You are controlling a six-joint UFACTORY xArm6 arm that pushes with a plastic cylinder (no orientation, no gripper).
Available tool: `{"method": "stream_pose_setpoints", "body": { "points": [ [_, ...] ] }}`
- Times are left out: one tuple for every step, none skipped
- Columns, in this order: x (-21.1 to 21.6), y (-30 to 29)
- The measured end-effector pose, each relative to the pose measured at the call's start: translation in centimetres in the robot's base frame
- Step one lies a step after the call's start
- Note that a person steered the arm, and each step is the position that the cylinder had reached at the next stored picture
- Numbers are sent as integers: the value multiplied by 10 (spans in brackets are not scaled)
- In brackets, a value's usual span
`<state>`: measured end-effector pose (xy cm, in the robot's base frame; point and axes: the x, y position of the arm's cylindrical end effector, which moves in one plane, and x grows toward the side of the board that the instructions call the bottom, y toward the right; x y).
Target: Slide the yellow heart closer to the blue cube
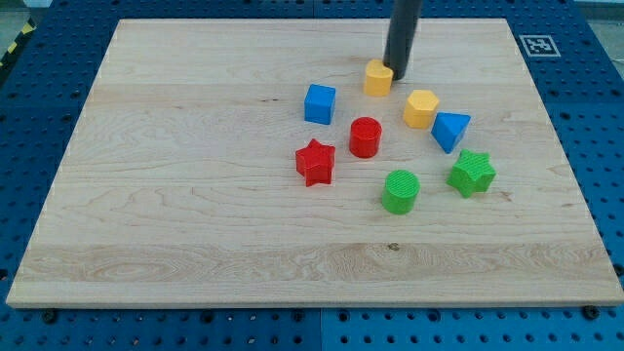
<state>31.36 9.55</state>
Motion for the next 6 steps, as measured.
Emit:
{"method": "stream_pose_setpoints", "body": {
  "points": [
    [-8, -27],
    [-11, -53],
    [-29, -79],
    [-20, -109],
    [4, -110],
    [16, -95]
  ]
}}
